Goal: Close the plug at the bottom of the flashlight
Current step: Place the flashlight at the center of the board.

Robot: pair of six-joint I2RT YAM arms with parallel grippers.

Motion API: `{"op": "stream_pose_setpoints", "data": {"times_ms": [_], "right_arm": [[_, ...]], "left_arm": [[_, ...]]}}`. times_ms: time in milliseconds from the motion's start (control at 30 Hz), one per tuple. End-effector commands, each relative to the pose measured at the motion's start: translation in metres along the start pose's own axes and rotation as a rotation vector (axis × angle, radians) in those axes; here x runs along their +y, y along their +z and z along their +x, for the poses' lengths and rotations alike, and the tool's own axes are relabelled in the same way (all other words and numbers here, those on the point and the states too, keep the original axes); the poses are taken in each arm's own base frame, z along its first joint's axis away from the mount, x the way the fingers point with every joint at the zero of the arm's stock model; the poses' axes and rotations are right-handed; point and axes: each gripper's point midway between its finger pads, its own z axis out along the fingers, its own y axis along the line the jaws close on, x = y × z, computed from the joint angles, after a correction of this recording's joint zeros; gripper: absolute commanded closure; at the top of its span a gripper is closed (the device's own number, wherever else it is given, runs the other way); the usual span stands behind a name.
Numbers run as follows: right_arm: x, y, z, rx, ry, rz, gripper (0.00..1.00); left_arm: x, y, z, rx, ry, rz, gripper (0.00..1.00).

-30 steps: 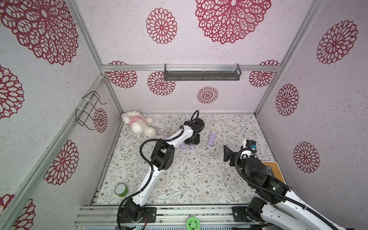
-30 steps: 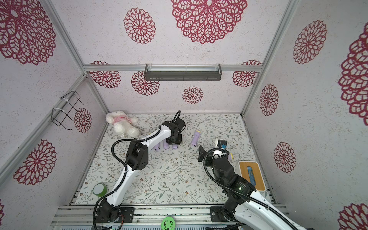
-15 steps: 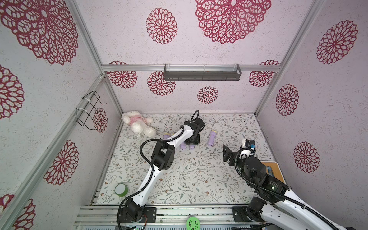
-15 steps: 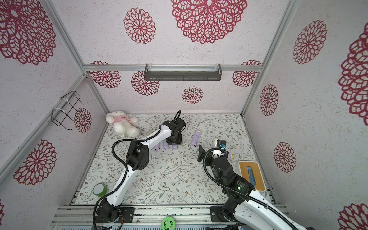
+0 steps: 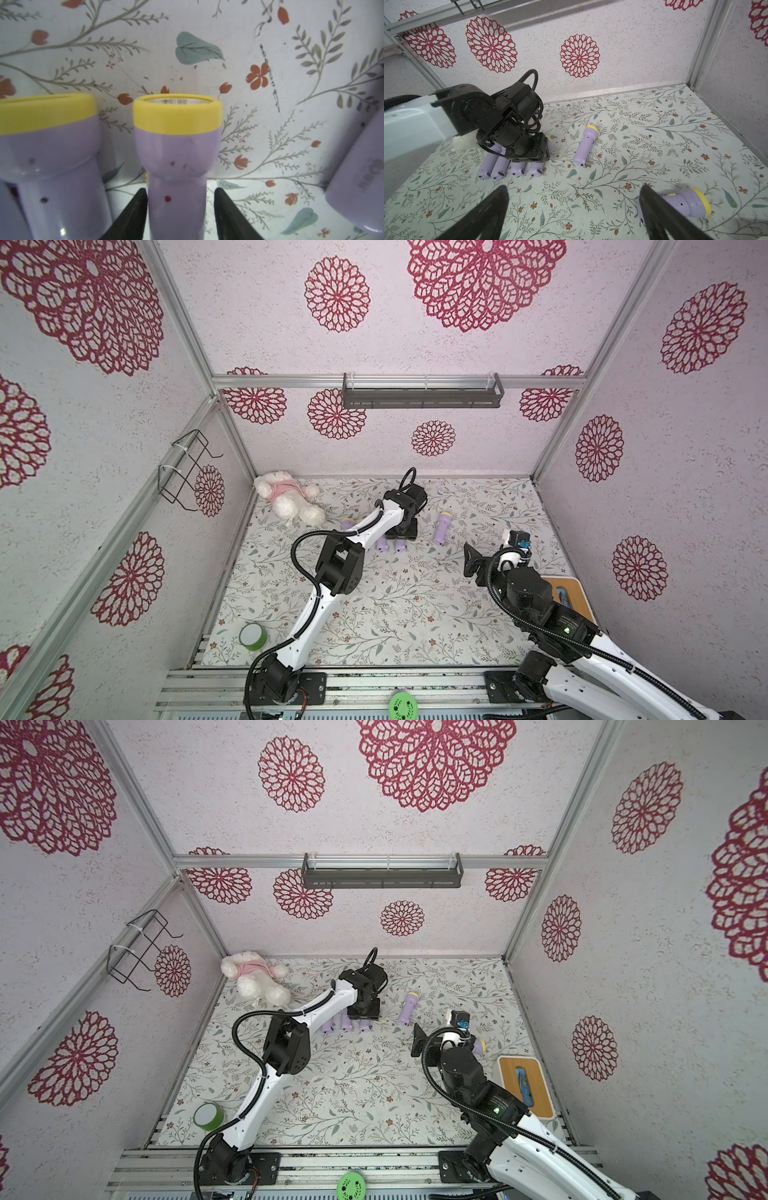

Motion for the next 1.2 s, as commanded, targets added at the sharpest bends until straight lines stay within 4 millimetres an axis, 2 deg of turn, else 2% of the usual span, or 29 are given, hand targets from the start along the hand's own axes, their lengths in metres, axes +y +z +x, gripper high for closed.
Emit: {"op": "stream_pose_setpoints", "data": {"times_ms": [0, 267, 300, 533, 800, 867, 1000, 1100, 1167], "right_arm": [[0.002, -0.002, -0.010, -0.032, 0.044, -0.014, 0.01], [0.001, -0.004, -0.012, -0.038, 0.048, -0.015, 0.01], [0.001, -0.004, -0.012, -0.039, 0.048, -0.014, 0.01], [0.003, -0.004, -0.015, -0.045, 0.052, -0.017, 0.01], [0.004, -0.003, -0.017, -0.046, 0.053, -0.020, 0.01], [0.005, -0.003, -0.018, -0.049, 0.055, -0.023, 0.01], [0.008, 0.000, -0.017, -0.043, 0.066, -0.024, 0.01], [0.010, 0.005, -0.015, -0.023, 0.071, -0.010, 0.01], [0.011, 0.009, -0.014, -0.004, 0.059, 0.005, 0.01]], "left_arm": [[-0.002, -0.010, -0.004, -0.021, 0.004, -0.008, 0.45], [-0.005, -0.028, -0.009, -0.046, 0.000, 0.004, 0.43], [-0.006, -0.031, -0.009, -0.052, 0.002, 0.007, 0.40], [-0.016, -0.062, -0.017, -0.105, 0.007, 0.040, 0.33], [-0.016, -0.098, -0.028, -0.167, 0.005, 0.067, 0.24], [-0.013, -0.112, -0.032, -0.191, 0.010, 0.064, 0.19], [-0.006, -0.153, -0.044, -0.285, 0.034, 0.061, 0.15], [0.004, -0.188, -0.054, -0.383, 0.064, 0.047, 0.02], [0.013, -0.208, -0.058, -0.449, 0.090, 0.030, 0.02]]}}
